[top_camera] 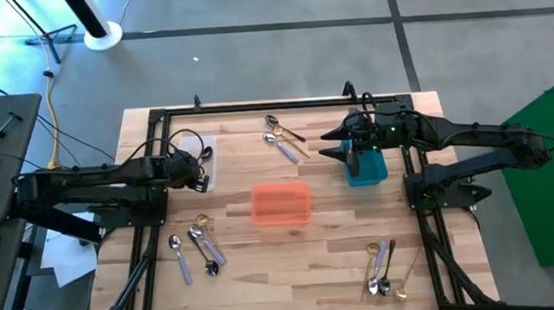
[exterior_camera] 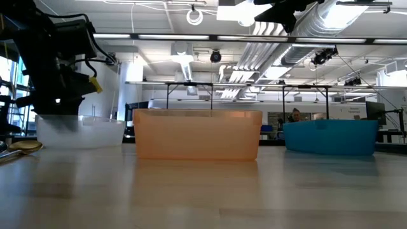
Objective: Sort silverware by color (type)
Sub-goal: Put the right black spoon into the white bin
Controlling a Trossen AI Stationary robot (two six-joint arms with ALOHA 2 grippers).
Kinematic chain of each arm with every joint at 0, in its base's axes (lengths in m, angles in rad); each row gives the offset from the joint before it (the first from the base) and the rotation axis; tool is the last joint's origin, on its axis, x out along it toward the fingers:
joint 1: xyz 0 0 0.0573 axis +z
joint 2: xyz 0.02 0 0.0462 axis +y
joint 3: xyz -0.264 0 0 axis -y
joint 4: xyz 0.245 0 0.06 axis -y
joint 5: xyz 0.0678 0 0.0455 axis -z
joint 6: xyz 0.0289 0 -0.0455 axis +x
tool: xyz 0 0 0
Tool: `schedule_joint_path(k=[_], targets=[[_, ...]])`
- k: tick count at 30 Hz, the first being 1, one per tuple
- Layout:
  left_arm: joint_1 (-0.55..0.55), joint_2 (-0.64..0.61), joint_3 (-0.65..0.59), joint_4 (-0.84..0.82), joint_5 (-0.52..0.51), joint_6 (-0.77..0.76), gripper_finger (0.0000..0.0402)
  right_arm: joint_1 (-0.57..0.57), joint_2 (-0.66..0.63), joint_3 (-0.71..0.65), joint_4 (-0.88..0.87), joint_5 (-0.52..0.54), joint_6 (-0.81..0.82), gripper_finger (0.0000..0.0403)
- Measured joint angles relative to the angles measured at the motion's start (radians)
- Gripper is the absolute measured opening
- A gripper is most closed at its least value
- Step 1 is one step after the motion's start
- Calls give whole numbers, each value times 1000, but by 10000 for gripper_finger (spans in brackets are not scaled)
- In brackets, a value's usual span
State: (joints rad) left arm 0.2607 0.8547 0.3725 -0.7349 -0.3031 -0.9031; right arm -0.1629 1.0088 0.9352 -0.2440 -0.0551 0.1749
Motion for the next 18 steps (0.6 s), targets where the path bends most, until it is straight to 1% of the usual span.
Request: schedule_joint_path(k=[6, 10, 18], targets=[[0, 0, 0, 4, -2, 16, 145, 0, 0, 0, 0, 0, 0, 201], [0, -3, 1, 40, 2, 40, 145, 0, 0, 0, -1, 0, 0, 201], [0, -4, 97, 38, 4, 117, 145, 0, 0, 0, -6, 0, 0, 201]])
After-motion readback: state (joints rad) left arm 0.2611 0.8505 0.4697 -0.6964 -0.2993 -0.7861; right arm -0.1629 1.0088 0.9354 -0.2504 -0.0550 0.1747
